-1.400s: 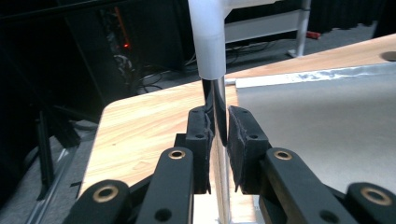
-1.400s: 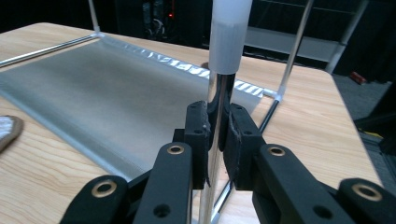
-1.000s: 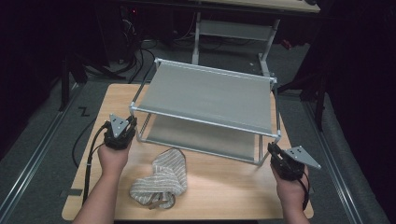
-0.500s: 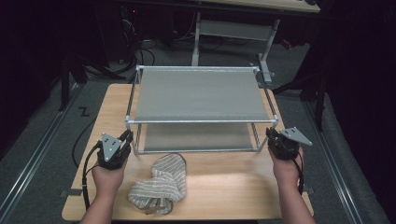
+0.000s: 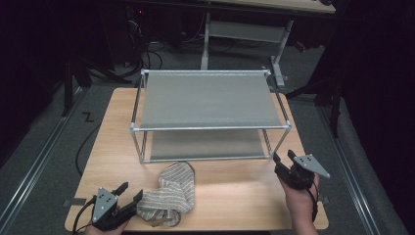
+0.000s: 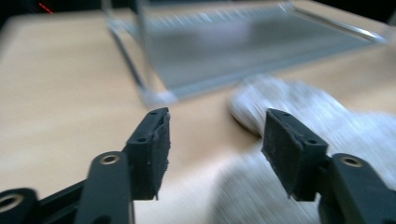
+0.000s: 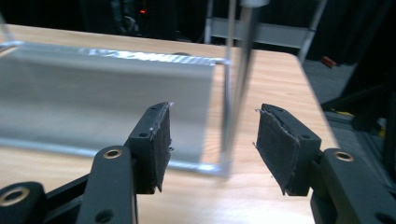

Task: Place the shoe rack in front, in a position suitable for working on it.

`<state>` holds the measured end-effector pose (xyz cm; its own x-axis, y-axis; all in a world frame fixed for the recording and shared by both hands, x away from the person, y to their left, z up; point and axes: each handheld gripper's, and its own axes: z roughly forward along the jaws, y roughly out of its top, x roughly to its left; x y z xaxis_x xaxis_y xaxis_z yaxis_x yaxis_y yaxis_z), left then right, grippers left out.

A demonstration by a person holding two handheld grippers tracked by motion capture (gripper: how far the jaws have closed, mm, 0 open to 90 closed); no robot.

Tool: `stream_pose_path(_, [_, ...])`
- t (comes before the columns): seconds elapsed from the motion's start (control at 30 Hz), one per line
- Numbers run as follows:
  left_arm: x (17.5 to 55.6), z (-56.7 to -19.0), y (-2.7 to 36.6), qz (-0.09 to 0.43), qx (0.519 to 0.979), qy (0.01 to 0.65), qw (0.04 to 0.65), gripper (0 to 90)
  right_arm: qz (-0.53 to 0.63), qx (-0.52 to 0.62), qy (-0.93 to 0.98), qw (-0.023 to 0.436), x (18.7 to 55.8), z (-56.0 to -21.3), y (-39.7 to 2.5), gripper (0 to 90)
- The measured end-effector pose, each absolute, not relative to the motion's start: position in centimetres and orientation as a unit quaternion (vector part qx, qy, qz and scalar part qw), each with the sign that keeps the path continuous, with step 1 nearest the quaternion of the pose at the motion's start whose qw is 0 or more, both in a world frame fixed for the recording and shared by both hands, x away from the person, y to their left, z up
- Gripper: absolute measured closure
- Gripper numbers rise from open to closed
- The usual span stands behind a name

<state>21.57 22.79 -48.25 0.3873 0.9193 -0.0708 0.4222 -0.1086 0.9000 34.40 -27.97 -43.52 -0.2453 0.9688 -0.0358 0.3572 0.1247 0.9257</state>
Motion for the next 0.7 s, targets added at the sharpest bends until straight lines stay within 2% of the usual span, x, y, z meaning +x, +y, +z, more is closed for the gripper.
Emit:
stream_pose_path(0.23, [19.8, -48.3, 22.3, 0.25, 0.701, 0.471, 0.473, 41.6, 0.431, 0.485, 0.683, 0.336, 33.0, -44.9, -26.6, 44.8])
stream_pose_path(0.37, [20.1, -49.1, 21.3, 0.241, 0.726, 0.462, 0.448, 53.3, 0.424, 0.482, 0.69, 0.335, 32.8, -45.2, -26.5, 45.3])
stream_pose_path(0.47, [20.9, -49.6, 20.0, 0.247, 0.748, 0.449, 0.422, 66.0, 0.423, 0.484, 0.69, 0.331, 32.8, -45.3, -26.5, 45.7])
stream_pose_path(0.7, [23.3, -50.1, 16.2, 0.243, 0.78, 0.417, 0.399, 71.2, 0.419, 0.483, 0.695, 0.328, 32.8, -45.6, -26.3, 46.0])
